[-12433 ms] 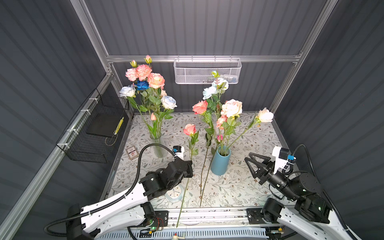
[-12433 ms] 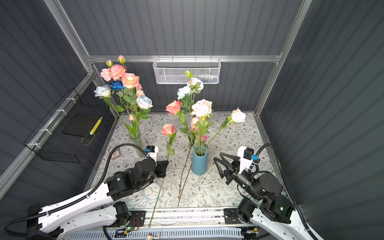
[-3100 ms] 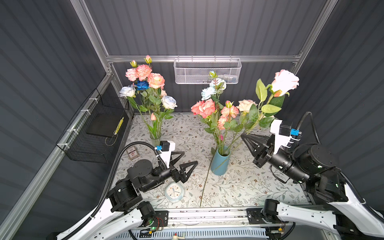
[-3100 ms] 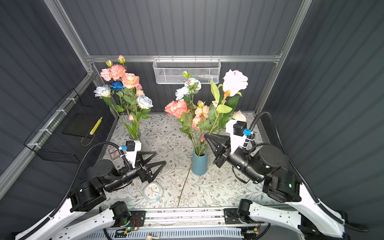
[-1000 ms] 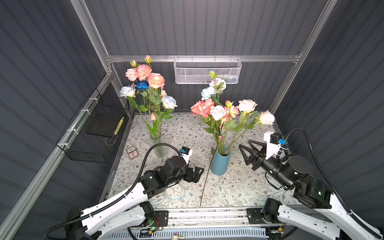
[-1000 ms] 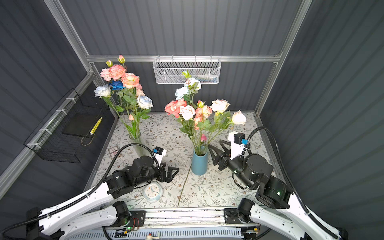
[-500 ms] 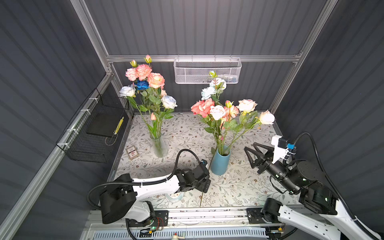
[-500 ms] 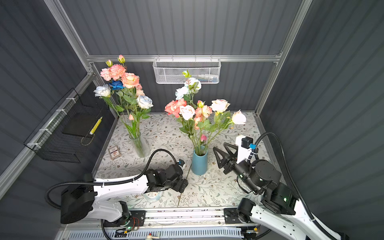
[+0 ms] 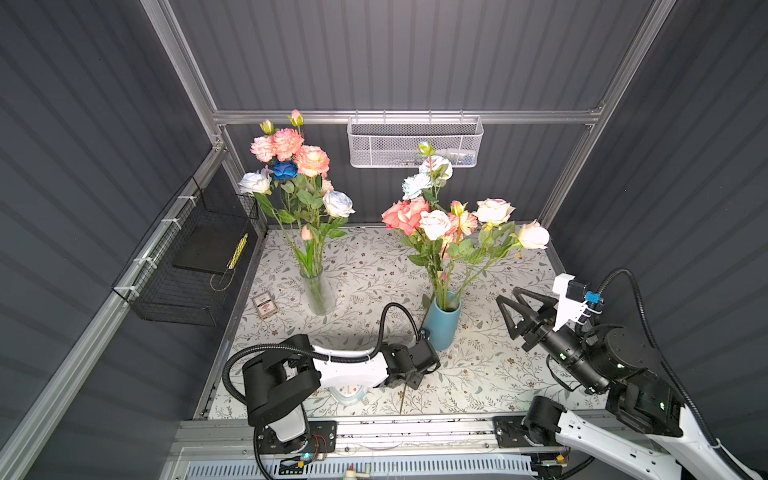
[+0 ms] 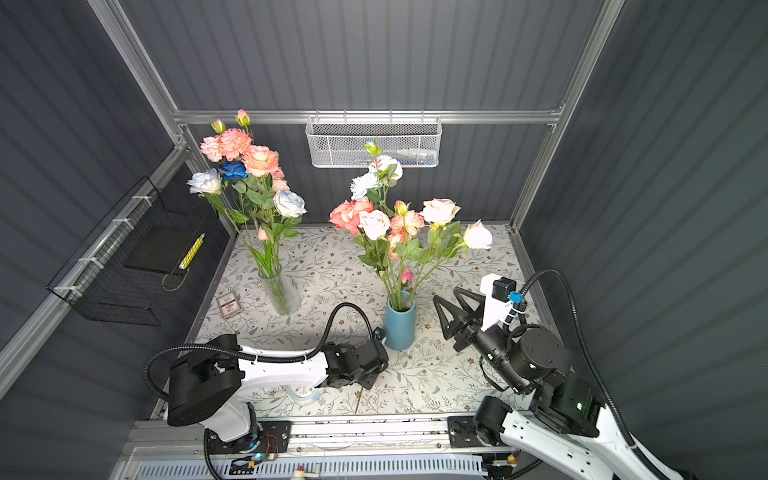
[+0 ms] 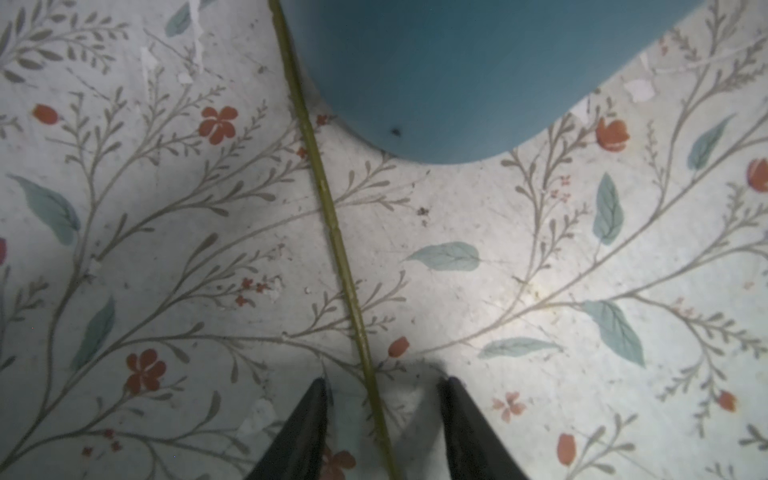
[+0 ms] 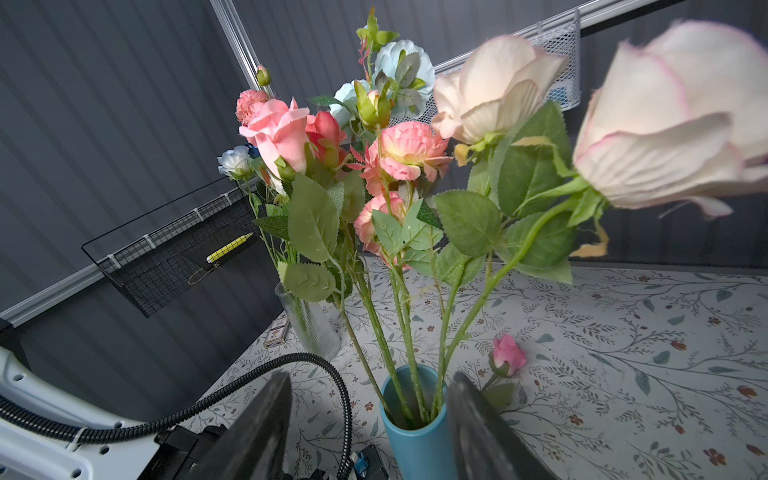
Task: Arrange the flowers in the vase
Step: 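Open and withdraw the right gripper while the left lowers to the pink bud, then grasp the pink rosebud stem on the table with the left gripper, then lift the pink rosebud upright with the left gripper while the right approaches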
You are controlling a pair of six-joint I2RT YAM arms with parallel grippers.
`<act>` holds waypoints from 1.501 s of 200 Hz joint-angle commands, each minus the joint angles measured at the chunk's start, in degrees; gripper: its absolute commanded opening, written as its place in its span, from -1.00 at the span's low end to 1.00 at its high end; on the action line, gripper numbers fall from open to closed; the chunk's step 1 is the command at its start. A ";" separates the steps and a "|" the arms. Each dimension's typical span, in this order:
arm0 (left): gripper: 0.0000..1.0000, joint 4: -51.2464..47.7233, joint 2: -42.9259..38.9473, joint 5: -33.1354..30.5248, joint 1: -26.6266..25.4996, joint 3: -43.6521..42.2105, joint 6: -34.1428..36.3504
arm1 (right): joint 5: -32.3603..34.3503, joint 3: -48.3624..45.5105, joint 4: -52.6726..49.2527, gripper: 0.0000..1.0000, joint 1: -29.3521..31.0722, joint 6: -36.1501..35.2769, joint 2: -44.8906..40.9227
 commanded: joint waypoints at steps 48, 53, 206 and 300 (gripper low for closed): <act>-1.00 -5.21 -0.80 0.70 6.76 -3.34 -3.31 | -0.08 -0.27 0.08 0.19 -0.19 0.67 -1.70; -1.00 -5.23 -1.43 0.44 7.20 -3.58 -3.30 | -0.13 -0.26 0.09 0.19 -0.19 0.73 -1.71; -1.00 -11.53 -24.12 -8.64 10.34 -2.54 -6.77 | -1.60 0.02 1.15 0.15 -0.19 1.87 -1.80; -1.00 -18.15 -44.54 -16.62 10.01 4.85 -1.29 | -2.70 1.71 2.75 0.15 -0.11 1.56 0.73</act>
